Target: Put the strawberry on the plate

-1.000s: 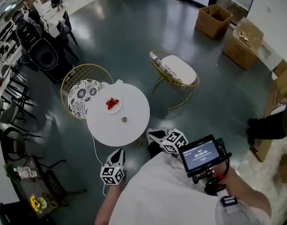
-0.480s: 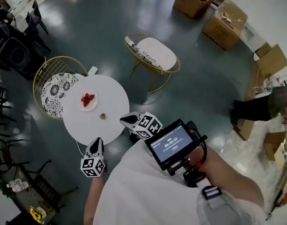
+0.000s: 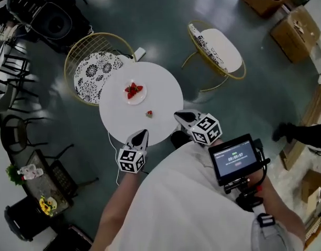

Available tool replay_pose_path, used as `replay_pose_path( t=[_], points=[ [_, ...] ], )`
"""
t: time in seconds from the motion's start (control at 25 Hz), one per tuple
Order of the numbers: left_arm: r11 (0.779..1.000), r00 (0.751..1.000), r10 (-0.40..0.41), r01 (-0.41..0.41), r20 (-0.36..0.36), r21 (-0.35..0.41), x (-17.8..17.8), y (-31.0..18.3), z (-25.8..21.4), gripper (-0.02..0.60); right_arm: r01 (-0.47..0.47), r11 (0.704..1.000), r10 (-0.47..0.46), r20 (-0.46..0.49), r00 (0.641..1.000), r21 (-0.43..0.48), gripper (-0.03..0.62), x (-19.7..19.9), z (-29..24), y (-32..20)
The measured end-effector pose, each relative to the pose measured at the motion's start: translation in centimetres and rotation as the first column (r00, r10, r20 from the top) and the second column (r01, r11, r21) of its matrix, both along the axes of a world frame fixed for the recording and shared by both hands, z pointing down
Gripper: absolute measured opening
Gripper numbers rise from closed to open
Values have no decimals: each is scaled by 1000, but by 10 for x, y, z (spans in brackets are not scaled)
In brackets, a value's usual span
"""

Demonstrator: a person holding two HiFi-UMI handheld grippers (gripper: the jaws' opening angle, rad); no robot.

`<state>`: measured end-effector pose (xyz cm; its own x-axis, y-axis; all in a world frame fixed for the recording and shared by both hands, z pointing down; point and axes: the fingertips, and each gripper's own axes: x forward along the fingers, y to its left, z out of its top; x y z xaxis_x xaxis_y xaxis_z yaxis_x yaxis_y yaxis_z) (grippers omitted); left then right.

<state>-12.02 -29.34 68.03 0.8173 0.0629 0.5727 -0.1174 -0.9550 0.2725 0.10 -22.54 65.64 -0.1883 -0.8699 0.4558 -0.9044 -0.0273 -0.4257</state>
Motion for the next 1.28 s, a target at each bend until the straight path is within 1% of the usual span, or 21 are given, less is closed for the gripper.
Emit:
replay_pose_path(
  t=[0.16, 0.36, 0.56, 0.64, 0.72, 0.8, 0.92, 0.96, 1.08, 1.16, 1.28],
  points=[
    [1000, 999, 13, -13, 33, -7, 19, -23, 22, 5, 3, 1000, -3, 15, 1000, -29, 5, 16, 22, -24],
    [999, 995, 37, -38, 90, 18, 25, -21, 27, 5, 30, 999, -30, 7, 1000, -41, 5, 14, 14, -27],
    [994, 985, 89, -98, 149, 57, 29, -26, 32, 6, 33, 999, -33, 10, 999, -29, 5, 11, 8, -37],
    [991, 980, 107, -119, 170, 61, 30, -27, 36, 6, 34, 999, -34, 16, 999, -31, 5, 10, 9, -39],
    [989, 974, 121, -134, 191, 59, 36, -30, 40, 6, 25, 999, -24, 26, 999, -38, 5, 16, 12, -40],
    [988, 967, 129, -145, 218, 57, 49, -36, 45, 8, 11, 999, -9, 48, 999, -42, 5, 32, 17, -44],
    [985, 954, 149, -166, 259, 47, 74, -39, 56, 14, -8, 999, 12, 83, 996, -49, 5, 61, 26, -47],
    [983, 950, 157, -175, 271, 45, 79, -40, 59, 47, -12, 999, 17, 92, 996, -53, 5, 67, 29, -48],
    [977, 932, 183, -208, 313, 49, 81, -43, 70, 64, -21, 998, 28, 111, 993, -62, 5, 71, 39, -51],
    [970, 912, 209, -238, 352, 41, 79, -42, 83, 85, -28, 997, 36, 122, 992, -68, 5, 69, 43, -50],
    [958, 872, 250, -285, 422, 22, 78, -41, 108, 125, -45, 996, 56, 133, 990, -79, 5, 69, 48, -48]
  ],
)
